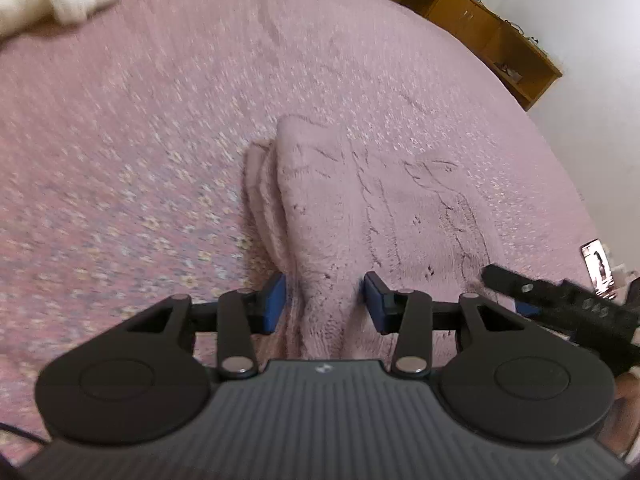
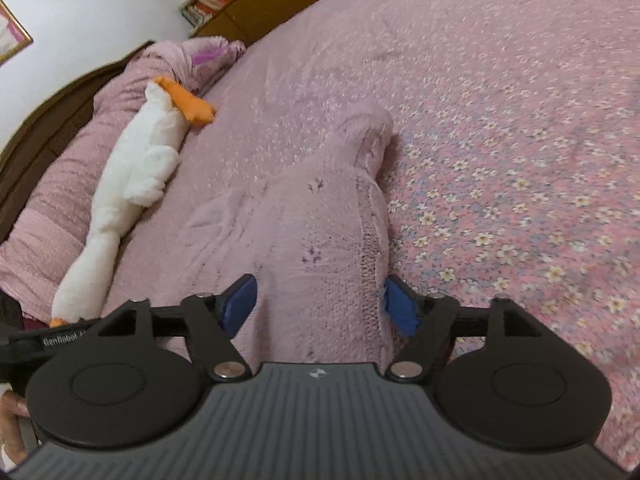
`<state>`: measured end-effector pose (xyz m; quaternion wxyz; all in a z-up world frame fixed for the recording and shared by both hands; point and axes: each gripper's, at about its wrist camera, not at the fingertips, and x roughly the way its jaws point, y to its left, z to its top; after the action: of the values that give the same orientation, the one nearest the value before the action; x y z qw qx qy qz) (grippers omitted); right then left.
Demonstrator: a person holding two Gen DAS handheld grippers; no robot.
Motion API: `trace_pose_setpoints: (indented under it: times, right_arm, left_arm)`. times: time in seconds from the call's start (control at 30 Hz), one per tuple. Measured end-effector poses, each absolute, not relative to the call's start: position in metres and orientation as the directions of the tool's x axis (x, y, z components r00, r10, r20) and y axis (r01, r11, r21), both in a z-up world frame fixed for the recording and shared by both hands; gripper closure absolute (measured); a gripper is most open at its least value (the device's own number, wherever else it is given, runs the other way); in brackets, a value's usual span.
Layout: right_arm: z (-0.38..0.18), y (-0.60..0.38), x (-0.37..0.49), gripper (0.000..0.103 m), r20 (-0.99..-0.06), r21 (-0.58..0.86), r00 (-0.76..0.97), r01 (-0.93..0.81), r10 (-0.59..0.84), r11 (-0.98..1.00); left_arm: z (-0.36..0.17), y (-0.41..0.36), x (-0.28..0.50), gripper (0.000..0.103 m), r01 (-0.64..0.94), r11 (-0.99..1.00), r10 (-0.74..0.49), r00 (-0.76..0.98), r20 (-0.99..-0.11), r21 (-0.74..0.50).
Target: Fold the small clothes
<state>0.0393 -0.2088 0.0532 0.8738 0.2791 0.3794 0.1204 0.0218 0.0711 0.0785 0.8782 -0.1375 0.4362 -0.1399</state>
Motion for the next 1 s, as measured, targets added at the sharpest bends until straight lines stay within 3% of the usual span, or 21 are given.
trace_pose_setpoints:
  times: [0.37, 0.63, 1.0]
  right_arm:
    - [0.078, -0.205, -0.015, 0.014, -0.592, 0.438, 0.745, -0.025, 0.309, 0.899]
    - [0.075, -0.19, -0.047, 0.009, -0.623, 0.335, 0.741, -0.037, 0.251, 0.942]
    - [0.052, -0.17, -0.061, 0.001, -0.697, 0.259, 0.679, -0.058, 0.229, 0.964]
  left_arm:
    - [0.079, 0.058, -0.009, 0.038, 0.137, 0.958, -0.282, 0.605, -0.745, -0.251]
    - [0.067, 0.036, -0.033, 0.037, 0.121, 0.983, -0.183, 0.599, -0.78, -0.138]
    - [0.045, 0.03, -0.045, 0.037, 0.094, 0.989, -0.144, 0.544, -0.827, -0.111]
